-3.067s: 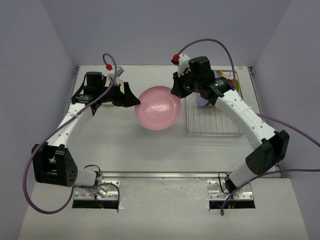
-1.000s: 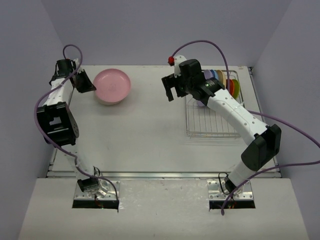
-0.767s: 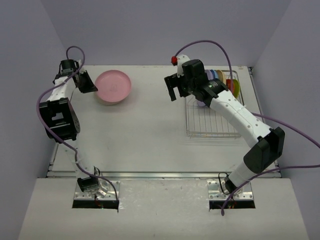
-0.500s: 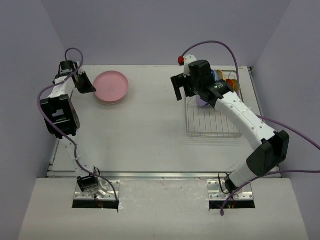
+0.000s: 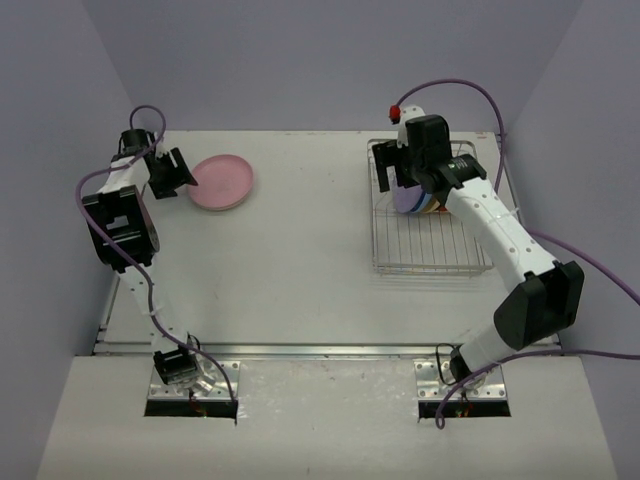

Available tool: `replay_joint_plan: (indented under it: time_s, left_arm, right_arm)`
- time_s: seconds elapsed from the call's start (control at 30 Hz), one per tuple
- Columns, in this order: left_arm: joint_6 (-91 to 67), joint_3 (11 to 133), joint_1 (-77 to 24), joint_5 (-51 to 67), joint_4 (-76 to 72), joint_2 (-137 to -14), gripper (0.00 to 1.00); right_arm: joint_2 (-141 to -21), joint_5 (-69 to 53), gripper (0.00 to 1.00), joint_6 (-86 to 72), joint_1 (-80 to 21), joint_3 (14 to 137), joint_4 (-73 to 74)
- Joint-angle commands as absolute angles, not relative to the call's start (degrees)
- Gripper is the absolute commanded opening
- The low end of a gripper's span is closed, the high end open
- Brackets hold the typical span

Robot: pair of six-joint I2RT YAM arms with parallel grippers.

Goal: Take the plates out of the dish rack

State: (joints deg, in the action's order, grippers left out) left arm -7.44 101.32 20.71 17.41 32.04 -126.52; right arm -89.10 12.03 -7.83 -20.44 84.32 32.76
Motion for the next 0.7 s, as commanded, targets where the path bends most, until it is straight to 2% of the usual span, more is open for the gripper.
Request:
replay_joint_plan:
  time_s: [0.0,0.13,0.23,0.3,0.37,0.47,0.67]
  left_arm:
    - [-7.73,101.62,21.35,16.80,29.38,-120.13,0.67]
    - [-7.72,100.75,21.27,16.17,28.83,-114.53,0.67]
    - [-7.82,99.94,20.33,12.47,28.57,-108.55,0.67]
    - [-7.62,98.97,19.52,9.39,28.12,-104.95,0.67]
    - [-6.66,95.34,18.03,6.32,25.44,-100.10,0.68]
    - [-4.51,90.55,14.92,2.26,23.65,-94.85,0.70]
    - [-0.64,85.49,13.18,1.70,24.50,-89.76,0.70]
  right_arm:
    - [-90.07,17.06,0.96,-5.58,-20.58,87.21,31.22]
    - [-91.76,21.28,0.88,-3.68,-20.57,87.11,28.71]
    - [-93.40,26.20,0.77,-2.74,-20.57,86.84,27.27]
    - [-93.95,29.17,0.63,-2.34,-20.57,85.84,24.94]
    - [-95.05,31.29,0.54,-2.32,-20.63,86.01,23.76]
    - [-98.21,34.81,0.51,-3.02,-20.57,88.72,23.64]
    - [-104.78,37.92,0.44,-3.55,-20.60,95.16,24.49]
